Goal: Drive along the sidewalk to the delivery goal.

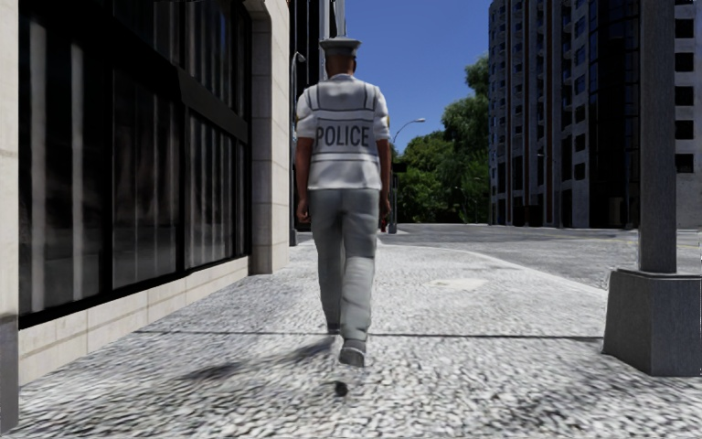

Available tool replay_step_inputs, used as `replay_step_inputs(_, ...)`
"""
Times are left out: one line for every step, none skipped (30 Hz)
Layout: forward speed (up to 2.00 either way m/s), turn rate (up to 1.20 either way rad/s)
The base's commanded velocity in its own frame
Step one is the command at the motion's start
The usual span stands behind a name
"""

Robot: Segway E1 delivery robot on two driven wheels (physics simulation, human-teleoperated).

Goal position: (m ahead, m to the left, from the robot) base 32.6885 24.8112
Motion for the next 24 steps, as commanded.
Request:
replay_step_inputs(2.0, -0.31)
replay_step_inputs(2.0, -0.25)
replay_step_inputs(2.0, -0.25)
replay_step_inputs(2.0, -0.21)
replay_step_inputs(2.0, -0.29)
replay_step_inputs(2.0, -0.42)
replay_step_inputs(2.0, -0.51)
replay_step_inputs(2.0, -0.53)
replay_step_inputs(2.0, -0.53)
replay_step_inputs(2.0, -0.54)
replay_step_inputs(2.0, -0.53)
replay_step_inputs(2.0, -0.43)
replay_step_inputs(1.82, -0.4)
replay_step_inputs(1.82, -0.4)
replay_step_inputs(1.4, -0.4)
replay_step_inputs(0.94, -0.4)
replay_step_inputs(0.86, -0.4)
replay_step_inputs(0.84, -0.4)
replay_step_inputs(0.83, -0.4)
replay_step_inputs(0.83, -0.4)
replay_step_inputs(0.83, -0.4)
replay_step_inputs(0.83, -0.4)
replay_step_inputs(0.83, -0.4)
replay_step_inputs(0.83, -0.4)
